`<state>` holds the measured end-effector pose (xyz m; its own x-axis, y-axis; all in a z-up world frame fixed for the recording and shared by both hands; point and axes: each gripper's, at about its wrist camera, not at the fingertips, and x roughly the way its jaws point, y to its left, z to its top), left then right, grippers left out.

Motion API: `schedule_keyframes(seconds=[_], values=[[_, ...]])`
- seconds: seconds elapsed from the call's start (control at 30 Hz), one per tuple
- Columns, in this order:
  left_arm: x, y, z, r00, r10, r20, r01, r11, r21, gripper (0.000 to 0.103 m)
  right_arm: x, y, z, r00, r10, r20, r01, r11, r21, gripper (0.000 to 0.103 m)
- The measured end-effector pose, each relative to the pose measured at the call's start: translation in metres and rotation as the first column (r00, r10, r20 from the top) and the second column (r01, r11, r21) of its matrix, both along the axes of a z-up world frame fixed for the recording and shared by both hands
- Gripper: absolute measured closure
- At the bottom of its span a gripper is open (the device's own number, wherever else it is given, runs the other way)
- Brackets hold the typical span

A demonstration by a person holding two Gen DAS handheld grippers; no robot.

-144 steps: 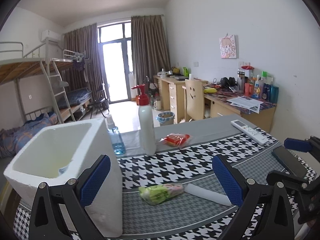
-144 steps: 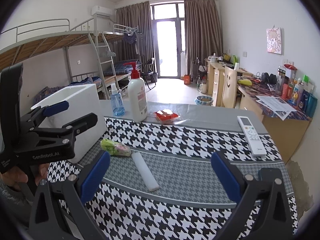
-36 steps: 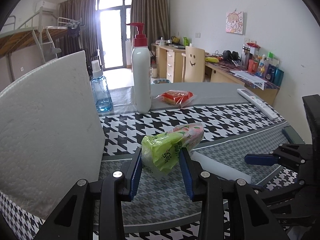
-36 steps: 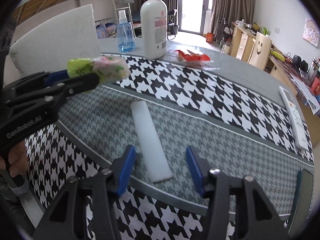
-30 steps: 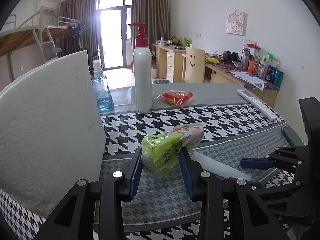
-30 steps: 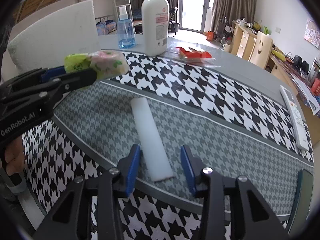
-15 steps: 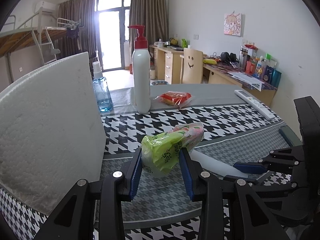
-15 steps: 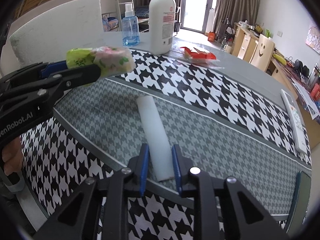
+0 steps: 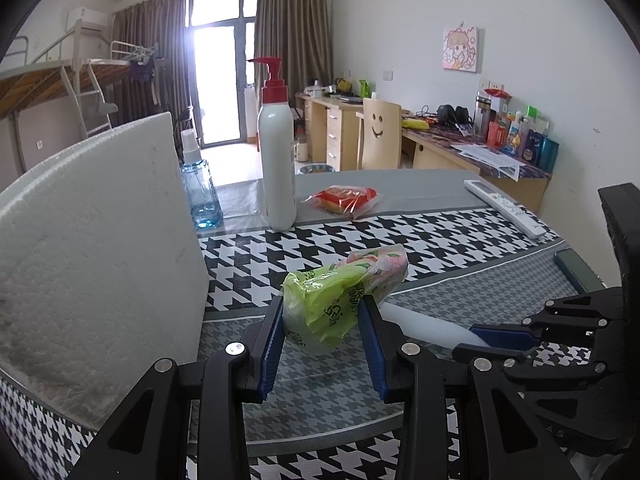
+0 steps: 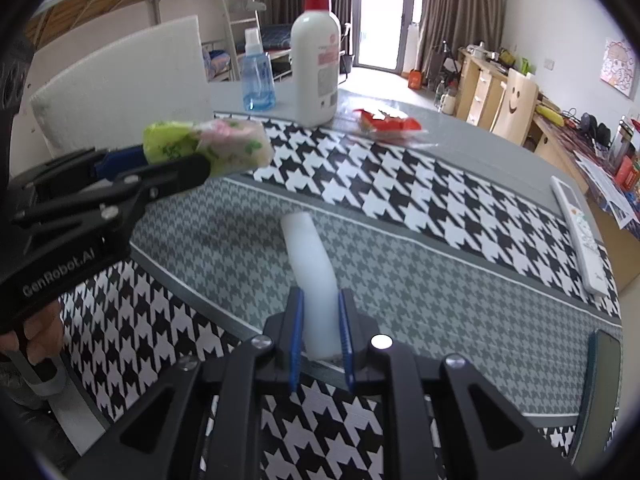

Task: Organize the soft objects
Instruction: 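Lift the green packet toward the foam box with the left tool while the right tool carries the tube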

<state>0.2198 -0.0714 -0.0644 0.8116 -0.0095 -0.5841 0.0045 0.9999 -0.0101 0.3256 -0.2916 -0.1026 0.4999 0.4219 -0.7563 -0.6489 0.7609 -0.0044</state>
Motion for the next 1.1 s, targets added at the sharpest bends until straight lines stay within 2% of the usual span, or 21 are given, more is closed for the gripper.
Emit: schedule_keyframes(seconds=[0.53, 1.1], values=[[-0.029, -0.001, 0.030, 0.997, -0.023, 0.071, 0.022, 1.000, 0.019, 0.065, -0.014, -0.016, 0.032, 0.996, -0.077, 0.046, 0.071, 0.992, 0.105, 0.083], [-0.056, -0.001, 0.061, 0.990, -0.045, 0.132, 0.041, 0.999, 0.035, 0.065, -0.040, -0.032, 0.070, 0.981, -0.139, 0.137, 0.106, 0.970, 0.221, 0.083]])
